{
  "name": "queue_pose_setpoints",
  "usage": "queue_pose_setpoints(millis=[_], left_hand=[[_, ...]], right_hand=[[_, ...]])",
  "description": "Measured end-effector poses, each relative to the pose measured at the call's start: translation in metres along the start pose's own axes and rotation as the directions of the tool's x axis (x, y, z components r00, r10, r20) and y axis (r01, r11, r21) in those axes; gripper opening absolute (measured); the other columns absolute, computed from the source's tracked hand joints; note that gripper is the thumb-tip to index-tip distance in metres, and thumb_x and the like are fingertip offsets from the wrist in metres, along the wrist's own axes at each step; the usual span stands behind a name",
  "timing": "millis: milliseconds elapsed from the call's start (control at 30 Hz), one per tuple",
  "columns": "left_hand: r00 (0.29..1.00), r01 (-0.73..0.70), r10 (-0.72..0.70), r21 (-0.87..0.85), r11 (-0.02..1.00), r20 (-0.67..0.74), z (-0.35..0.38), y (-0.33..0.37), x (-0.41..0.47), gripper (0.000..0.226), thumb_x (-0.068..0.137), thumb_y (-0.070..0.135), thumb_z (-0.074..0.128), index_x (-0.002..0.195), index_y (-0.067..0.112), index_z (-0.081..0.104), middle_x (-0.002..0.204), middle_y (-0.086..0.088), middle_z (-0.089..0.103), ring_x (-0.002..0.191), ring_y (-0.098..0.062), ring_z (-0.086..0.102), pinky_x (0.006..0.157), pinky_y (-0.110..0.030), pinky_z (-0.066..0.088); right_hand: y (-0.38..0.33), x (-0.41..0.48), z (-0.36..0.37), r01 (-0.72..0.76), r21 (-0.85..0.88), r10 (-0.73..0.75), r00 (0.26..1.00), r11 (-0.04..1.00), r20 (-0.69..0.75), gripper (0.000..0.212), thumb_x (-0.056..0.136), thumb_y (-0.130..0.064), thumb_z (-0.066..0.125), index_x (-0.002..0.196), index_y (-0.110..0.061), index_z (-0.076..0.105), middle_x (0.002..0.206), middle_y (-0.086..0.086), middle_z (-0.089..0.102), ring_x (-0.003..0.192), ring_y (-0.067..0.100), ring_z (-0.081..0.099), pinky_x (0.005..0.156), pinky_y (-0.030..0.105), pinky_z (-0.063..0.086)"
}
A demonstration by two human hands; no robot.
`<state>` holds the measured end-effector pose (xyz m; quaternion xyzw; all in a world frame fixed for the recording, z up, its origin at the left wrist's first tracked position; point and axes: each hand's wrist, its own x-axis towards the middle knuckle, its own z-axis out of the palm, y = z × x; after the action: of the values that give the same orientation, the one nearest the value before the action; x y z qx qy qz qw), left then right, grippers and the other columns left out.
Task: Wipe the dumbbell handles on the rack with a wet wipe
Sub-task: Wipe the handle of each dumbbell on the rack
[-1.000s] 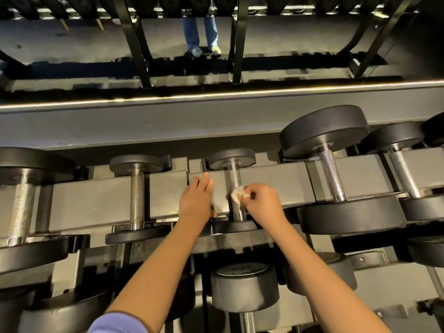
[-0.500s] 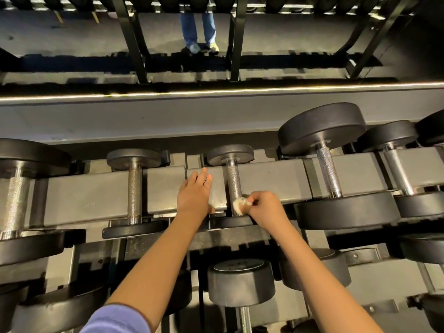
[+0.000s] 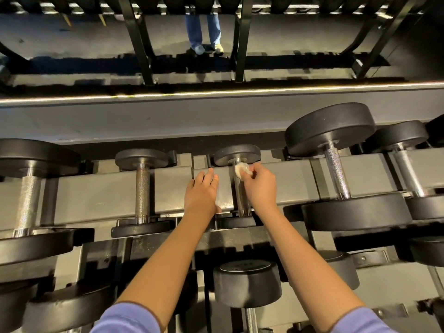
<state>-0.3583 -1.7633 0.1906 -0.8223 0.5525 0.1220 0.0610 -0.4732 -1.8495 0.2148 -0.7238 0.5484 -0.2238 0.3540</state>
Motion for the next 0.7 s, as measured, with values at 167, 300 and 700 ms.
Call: queue_pose_setpoints(millis=[167,300,700], left_hand=[[0.999,-0.028,0.028,-0.016,0.999,-0.015,0.002,-0.004,0.0,0.094,0.084,0.045,0.067,0.153,0.015,0.011,0.161,-0.004,0.004,0.147,-0.025,0.005,0.118,-0.042,0.016],[0.998,-0.058,0.058,0.003,0.998,0.006,0.0,-0.009,-0.003,0.085,0.09,0.047,0.058,0.153,0.016,0.01,0.161,-0.003,0.004,0.147,-0.023,0.006,0.119,-0.041,0.012],[0.907,0.111,-0.3,-0.518,0.848,-0.296,-0.008,-0.134,-0.078,0.044,0.096,0.017,0.054,0.137,0.005,0.048,0.137,-0.013,0.05,0.126,-0.03,0.044,0.108,-0.041,0.033]], right_hand=[[0.012,-0.022,-0.018,-0.058,-0.074,0.068,0.986,0.996,0.15,0.028,0.087,-0.015,0.063,0.065,-0.021,0.047,0.064,-0.003,0.051,0.067,0.02,0.053,0.061,0.032,0.044],[0.008,-0.029,-0.03,-0.06,-0.196,0.107,0.965,0.979,0.239,0.028,0.083,-0.014,0.064,0.065,-0.025,0.047,0.076,0.004,0.059,0.079,0.025,0.059,0.07,0.037,0.05],[-0.037,-0.062,0.015,0.247,-0.058,-0.233,0.956,0.967,0.176,0.015,0.088,-0.019,0.062,0.099,-0.011,0.065,0.082,0.0,0.06,0.076,0.016,0.056,0.066,0.029,0.044]])
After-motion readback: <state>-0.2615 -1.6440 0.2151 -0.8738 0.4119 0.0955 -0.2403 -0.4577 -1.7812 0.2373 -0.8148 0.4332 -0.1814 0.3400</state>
